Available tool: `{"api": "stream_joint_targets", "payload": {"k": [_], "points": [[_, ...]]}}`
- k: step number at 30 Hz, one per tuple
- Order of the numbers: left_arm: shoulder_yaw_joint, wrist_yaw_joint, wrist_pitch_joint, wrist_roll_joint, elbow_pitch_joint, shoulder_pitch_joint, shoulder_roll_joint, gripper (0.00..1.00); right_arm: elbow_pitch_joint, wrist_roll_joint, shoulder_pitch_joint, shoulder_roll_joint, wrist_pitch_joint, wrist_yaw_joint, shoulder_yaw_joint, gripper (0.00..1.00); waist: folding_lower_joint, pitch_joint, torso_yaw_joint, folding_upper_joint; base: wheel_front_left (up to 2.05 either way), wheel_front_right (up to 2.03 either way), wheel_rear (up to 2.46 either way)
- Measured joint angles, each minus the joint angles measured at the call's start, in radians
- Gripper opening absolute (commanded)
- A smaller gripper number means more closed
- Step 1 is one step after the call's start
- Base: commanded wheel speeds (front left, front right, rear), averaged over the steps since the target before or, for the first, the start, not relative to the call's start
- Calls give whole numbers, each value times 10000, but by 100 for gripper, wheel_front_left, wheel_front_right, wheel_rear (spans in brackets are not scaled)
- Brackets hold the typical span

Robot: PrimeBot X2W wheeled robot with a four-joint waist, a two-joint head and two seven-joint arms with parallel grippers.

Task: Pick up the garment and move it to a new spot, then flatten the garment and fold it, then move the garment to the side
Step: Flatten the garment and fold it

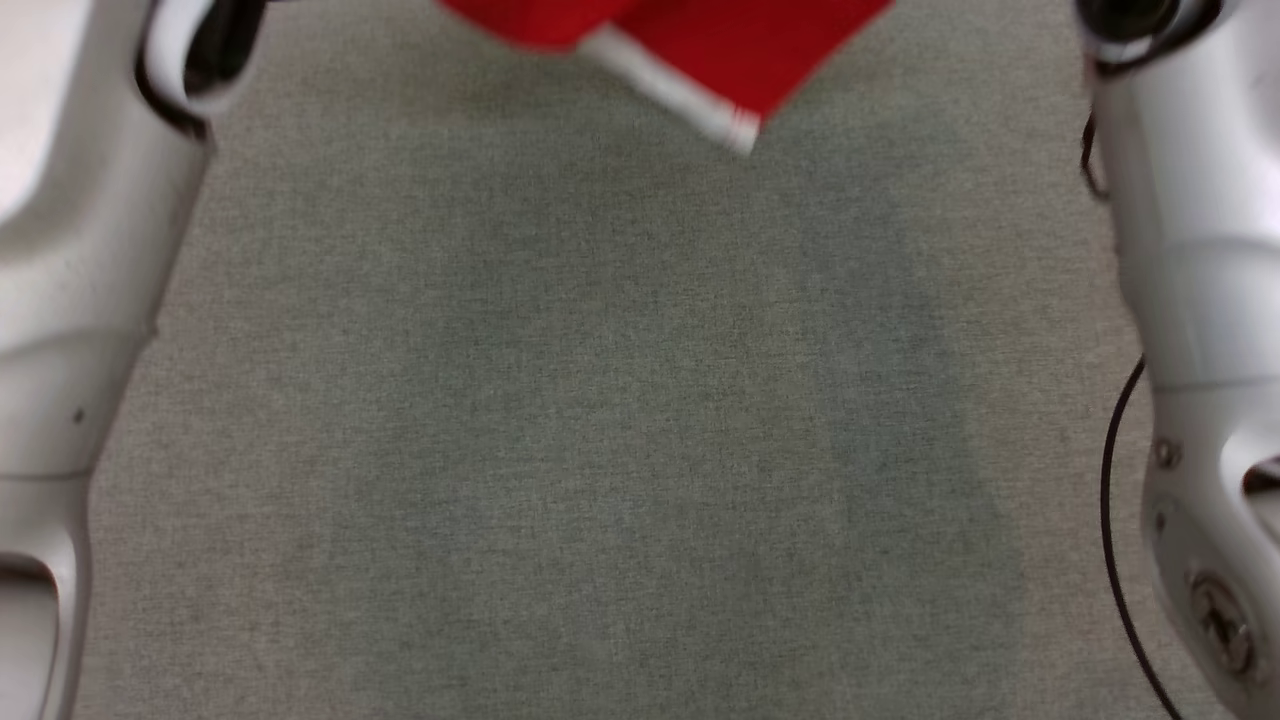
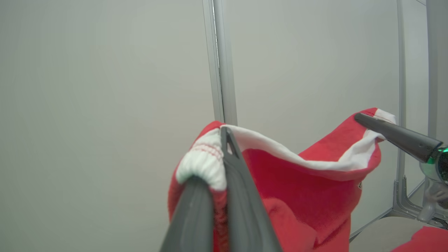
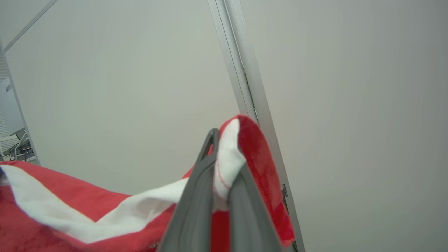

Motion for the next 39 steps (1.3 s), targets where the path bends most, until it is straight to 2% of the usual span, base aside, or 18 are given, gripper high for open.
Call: {"api": "stream_joint_targets", "payload": {"k": [6, 12, 15, 18, 23, 29, 33, 39], "points": [[-522, -2, -372, -474, 604, -1398, -125, 0, 982, -219, -1600, 0, -75, 0, -151, 0, -1, 257, 40, 0, 0, 0, 0], [-1191, -2, -525, -899, 838, -972, -77, 0, 961, -219, -1052, -2, -77, 0, 94, 0, -2, 345, 41, 0, 0, 0, 0], [-1250, -2, -543, -1003, 646, 2, -33, 0, 782, -180, -32, 4, -77, 0, 221, 0, -2, 340, 35, 0, 0, 0, 0], [-913, -2, -554, -901, 221, 1228, -25, 0, 341, -192, 1081, -2, -77, 0, 416, 0, -3, 257, 4, 0, 0, 0, 0], [-514, -2, -554, -387, -566, 3813, -148, 0, -700, -491, 3342, -92, -79, 0, 692, 0, -6, -117, 13, 0, 0, 0, 0], [-33, 54, -556, 255, -1567, 6685, -399, 0, -1791, -196, 6139, -163, -81, 0, 849, 0, -6, -740, 6, 0, 0, 0, 0], [-165, 54, -556, 648, -2004, 8235, -587, 0, -2466, -36, 7966, -203, -82, 0, 800, 0, -6, -1228, 99, 0, 0, 0, 0], [-255, 52, -556, 681, -2426, 10166, -702, 0, -3409, 77, 10378, -357, -82, 0, 775, 0, -7, -1997, 247, 0, 0, 0, 0]]}}
